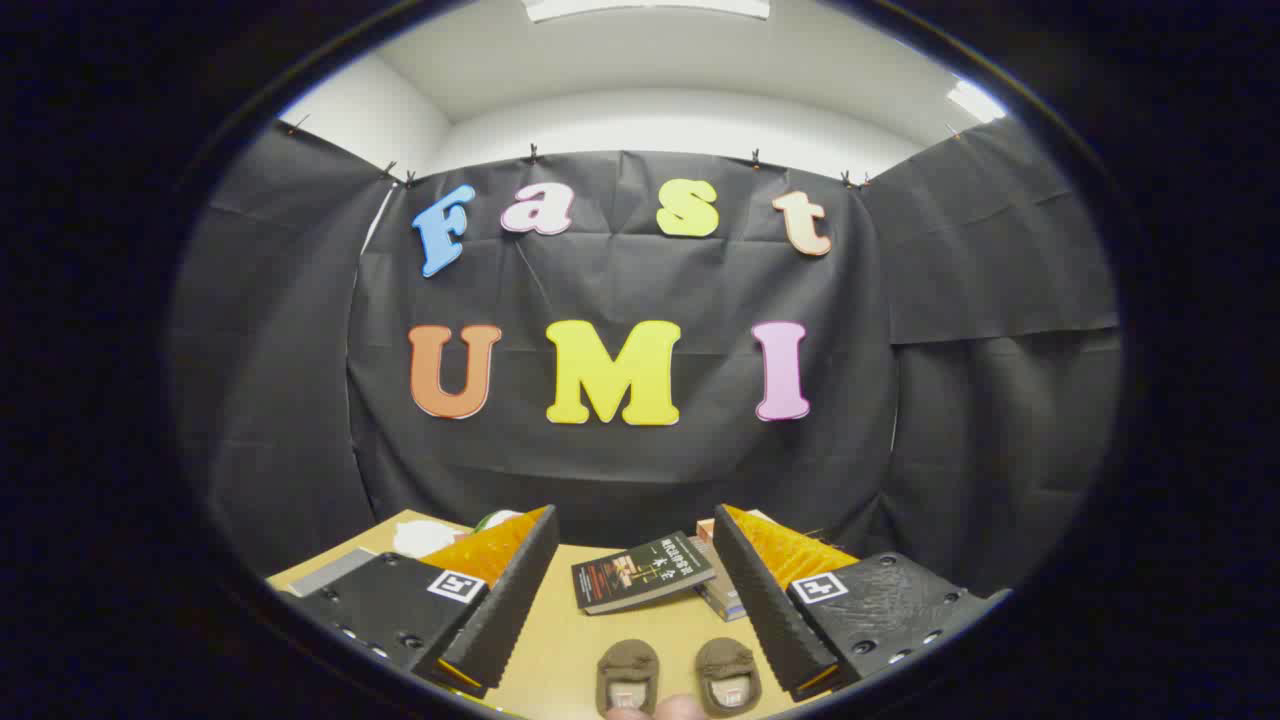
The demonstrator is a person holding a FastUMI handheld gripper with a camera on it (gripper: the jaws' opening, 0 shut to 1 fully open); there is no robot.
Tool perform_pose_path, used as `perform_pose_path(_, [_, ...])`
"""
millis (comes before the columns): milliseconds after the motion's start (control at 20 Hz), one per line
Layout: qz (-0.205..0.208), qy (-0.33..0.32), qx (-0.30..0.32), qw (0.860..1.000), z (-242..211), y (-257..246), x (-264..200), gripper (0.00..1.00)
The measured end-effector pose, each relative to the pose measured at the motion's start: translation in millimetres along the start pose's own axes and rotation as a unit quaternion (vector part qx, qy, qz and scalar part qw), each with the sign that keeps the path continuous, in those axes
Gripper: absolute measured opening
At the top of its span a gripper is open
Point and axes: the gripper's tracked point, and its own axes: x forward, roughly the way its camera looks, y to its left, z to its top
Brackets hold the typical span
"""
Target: Open the storage box then place both shoes into the box .Put the left shoe in first, then the right shoe, with the right side of both shoes facing outward in a uniform manner.
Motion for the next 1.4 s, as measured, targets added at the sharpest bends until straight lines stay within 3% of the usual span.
perform_pose_path(550, [0.02, 0.008, 0.007, 1.0, -1, 20, -2, 0.95])
perform_pose_path(1000, [0.013, 0.003, 0.01, 1.0, 2, 19, -4, 0.95])
perform_pose_path(1400, [0.024, 0.033, 0.015, 0.999, -29, 21, -8, 0.95])
